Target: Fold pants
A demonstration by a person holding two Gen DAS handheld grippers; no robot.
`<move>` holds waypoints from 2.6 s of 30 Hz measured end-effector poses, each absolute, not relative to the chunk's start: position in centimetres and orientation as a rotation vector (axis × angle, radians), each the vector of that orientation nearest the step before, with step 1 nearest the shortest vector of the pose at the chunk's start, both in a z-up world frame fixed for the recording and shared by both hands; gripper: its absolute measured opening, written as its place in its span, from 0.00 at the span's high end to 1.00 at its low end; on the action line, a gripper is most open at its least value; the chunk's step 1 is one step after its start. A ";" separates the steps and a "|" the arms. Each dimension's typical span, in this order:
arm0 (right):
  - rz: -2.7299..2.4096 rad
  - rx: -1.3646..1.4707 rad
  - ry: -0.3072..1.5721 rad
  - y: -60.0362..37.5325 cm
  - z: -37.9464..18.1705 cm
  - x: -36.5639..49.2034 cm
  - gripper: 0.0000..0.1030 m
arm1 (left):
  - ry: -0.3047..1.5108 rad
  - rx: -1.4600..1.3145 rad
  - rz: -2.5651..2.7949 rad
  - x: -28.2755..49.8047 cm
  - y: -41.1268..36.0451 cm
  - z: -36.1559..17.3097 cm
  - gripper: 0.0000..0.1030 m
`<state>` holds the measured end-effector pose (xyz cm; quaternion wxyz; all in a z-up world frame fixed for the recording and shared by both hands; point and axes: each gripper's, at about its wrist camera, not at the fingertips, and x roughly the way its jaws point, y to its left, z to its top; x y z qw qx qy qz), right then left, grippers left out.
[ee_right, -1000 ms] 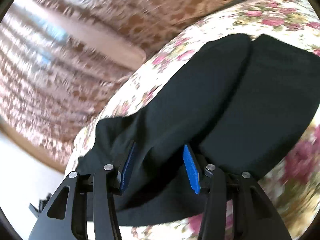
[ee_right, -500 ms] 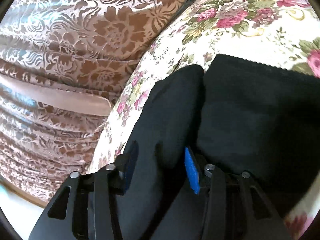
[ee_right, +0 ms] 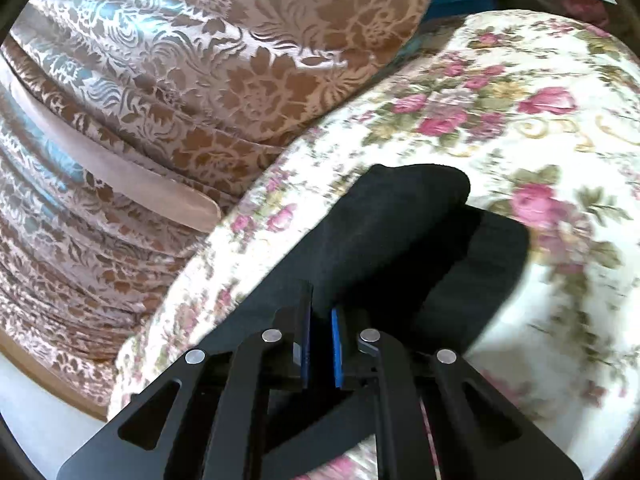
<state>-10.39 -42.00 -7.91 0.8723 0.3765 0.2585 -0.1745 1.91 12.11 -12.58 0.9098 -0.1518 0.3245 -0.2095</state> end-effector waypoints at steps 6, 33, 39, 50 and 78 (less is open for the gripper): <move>-0.387 0.869 0.594 -43.0 -11.7 -10.6 0.93 | 0.707 -0.140 -0.693 0.6 4.4 -10.8 0.11; -0.299 1.020 0.597 -44.3 -12.9 -11.0 0.92 | 0.695 0.516 -0.969 -3.4 -15.4 -12.9 0.34; -0.301 1.003 0.598 -44.2 -12.8 -10.8 0.92 | 0.698 0.444 -0.954 -2.3 -15.1 -12.6 0.79; -0.324 0.869 0.547 -43.4 -9.3 -11.2 0.92 | 0.684 0.537 -1.006 -5.0 -15.7 -10.7 0.92; -0.460 0.560 0.526 -40.6 -6.3 -11.0 0.86 | 0.752 -0.220 -0.467 8.0 3.5 -9.1 0.24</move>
